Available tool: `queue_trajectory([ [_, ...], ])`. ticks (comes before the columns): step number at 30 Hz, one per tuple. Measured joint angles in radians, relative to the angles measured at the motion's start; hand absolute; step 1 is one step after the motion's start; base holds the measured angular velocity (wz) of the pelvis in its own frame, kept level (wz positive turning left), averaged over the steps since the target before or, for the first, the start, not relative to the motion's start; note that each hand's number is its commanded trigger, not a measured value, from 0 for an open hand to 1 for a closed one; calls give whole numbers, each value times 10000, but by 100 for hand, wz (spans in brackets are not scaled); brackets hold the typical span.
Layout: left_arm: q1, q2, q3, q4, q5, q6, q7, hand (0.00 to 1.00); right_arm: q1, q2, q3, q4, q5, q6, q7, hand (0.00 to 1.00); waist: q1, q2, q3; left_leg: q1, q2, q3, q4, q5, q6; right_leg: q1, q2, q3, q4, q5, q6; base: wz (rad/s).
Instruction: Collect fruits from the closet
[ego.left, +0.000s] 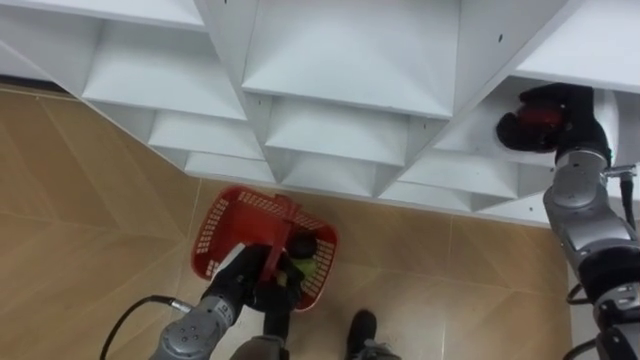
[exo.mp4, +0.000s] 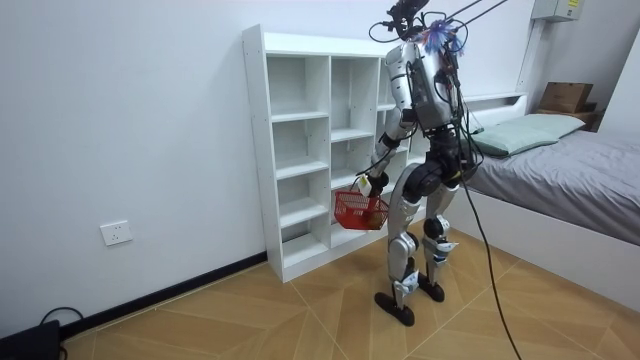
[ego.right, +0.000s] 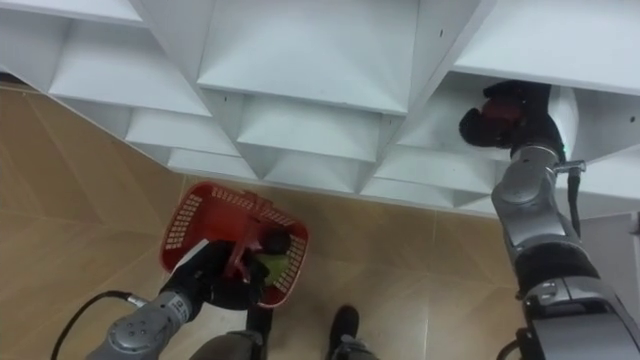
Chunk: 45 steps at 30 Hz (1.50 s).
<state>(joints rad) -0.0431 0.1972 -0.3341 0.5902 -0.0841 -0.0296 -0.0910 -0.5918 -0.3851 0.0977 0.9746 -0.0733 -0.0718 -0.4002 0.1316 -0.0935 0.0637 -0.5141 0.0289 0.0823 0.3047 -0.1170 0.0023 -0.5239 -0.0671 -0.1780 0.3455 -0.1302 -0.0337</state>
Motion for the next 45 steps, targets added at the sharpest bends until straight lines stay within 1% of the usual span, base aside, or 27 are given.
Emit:
queue_trajectory([
  [13, -43, -3, -46, -1, -10, 1, -82, 100, -10, 0, 6, 17, 99, 1, 107, 100, 9, 3, -2, -14, -1, 4, 2, 3, -1, -9, 2, -9, 1, 1, -1, 0],
  [16, -38, -4, -51, -1, -13, 0, -89, 100, -10, -7, 76, 17, 340, 1, 108, 100, 20, 4, -2, -13, 0, 3, 4, 3, -1, -10, 3, -9, 1, 1, -1, 0],
  [24, -50, -12, -53, -2, -19, 0, -96, 100, -11, -54, 197, 16, 400, -6, 116, 100, 21, 7, -5, -11, 3, 3, 10, 4, -2, -9, 4, -8, 1, 1, -2, 0],
  [29, -89, -20, -256, -18, -20, -13, -37, 100, -11, -54, 265, 18, 721, -19, 109, 100, 18, 15, -9, -11, 69, 7, 27, 4, -2, 0, 11, -20, 2, 3, -5, 0],
  [34, -78, -25, -228, -16, -13, -34, 12, 100, -11, -51, 269, -15, 720, -32, 180, 100, 16, 19, -12, -12, 86, 7, 30, 10, -12, 1, 33, -11, -18, 13, -20, 0],
  [38, -106, -67, -212, -17, -103, -36, 16, 100, -7, 6, 272, -282, 734, -29, 422, 100, -8, 71, -41, -12, 86, 8, 29, 11, -14, 1, 31, 14, -15, 15, -22, 0],
  [42, -192, -109, -215, -6, -258, -44, 13, 100, 43, 126, 282, -862, 826, -35, 448, 100, -15, 115, -67, -12, 86, 9, 43, 12, -15, 7, 38, 47, -20, 16, -21, 0],
  [43, -204, -107, -215, -5, -256, -45, 16, 100, 184, 184, 298, -1212, 833, -50, 449, 100, -34, 145, -85, -12, 88, 7, 74, 12, -15, 27, 40, 34, -21, 18, -22, 0],
  [45, -180, -97, -213, -4, -346, -44, 23, 100, 419, 306, 385, -1594, 890, -219, 504, 100, -145, 236, -137, -12, 93, -4, 108, 11, -15, 77, 35, -26, -30, 21, -23, 5],
])
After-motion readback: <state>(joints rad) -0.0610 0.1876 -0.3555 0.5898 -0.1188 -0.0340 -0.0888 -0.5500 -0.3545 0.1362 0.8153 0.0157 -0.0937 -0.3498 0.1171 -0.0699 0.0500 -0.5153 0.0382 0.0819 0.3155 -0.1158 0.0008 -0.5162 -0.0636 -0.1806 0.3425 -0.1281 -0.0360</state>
